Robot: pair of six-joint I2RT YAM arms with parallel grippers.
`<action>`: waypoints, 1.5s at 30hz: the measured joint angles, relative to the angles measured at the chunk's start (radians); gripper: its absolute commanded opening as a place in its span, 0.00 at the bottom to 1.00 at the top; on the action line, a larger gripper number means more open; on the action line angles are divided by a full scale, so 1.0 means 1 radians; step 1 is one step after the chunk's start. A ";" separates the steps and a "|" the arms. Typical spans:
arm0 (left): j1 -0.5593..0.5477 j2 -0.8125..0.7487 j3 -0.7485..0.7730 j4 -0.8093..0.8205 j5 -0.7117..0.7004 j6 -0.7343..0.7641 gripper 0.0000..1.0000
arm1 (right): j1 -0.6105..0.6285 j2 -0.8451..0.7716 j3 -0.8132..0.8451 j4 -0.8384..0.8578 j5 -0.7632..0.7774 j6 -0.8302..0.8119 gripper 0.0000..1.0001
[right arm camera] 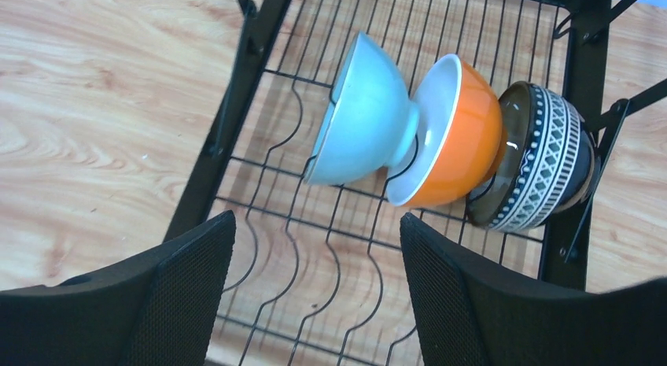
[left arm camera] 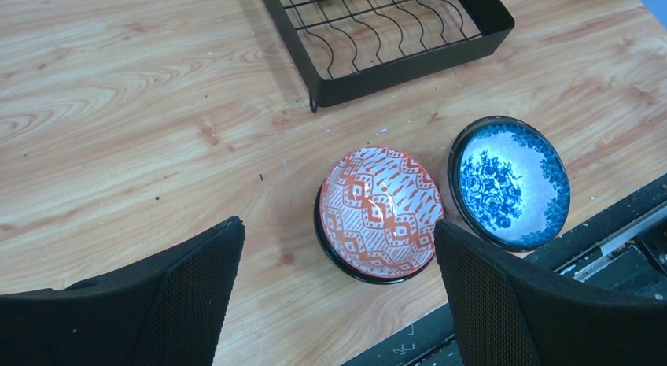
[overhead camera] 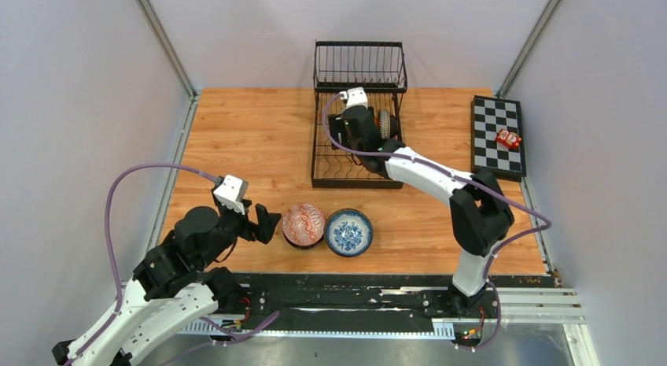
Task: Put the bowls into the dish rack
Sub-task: Pick up the bowl from the center of the board.
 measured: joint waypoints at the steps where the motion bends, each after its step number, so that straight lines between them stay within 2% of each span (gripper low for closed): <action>1: 0.000 0.002 0.000 0.000 -0.001 0.000 0.91 | 0.005 -0.024 -0.018 -0.003 -0.005 0.005 0.77; 12: 0.000 0.107 0.023 -0.008 -0.003 -0.016 0.90 | 0.056 -0.365 -0.249 -0.121 -0.109 0.042 0.73; 20: 0.000 0.227 0.045 -0.008 0.071 -0.061 0.88 | 0.084 -0.622 -0.420 -0.255 -0.216 0.057 0.68; 23: 0.000 0.251 0.045 -0.005 0.094 -0.082 0.86 | 0.099 -0.690 -0.465 -0.305 -0.248 0.060 0.64; 32: 0.000 0.312 0.044 0.045 0.158 -0.142 0.74 | 0.177 -0.791 -0.526 -0.431 -0.282 0.064 0.58; 45: -0.060 0.489 0.026 0.154 0.241 -0.219 0.55 | 0.276 -0.752 -0.527 -0.531 -0.235 0.089 0.56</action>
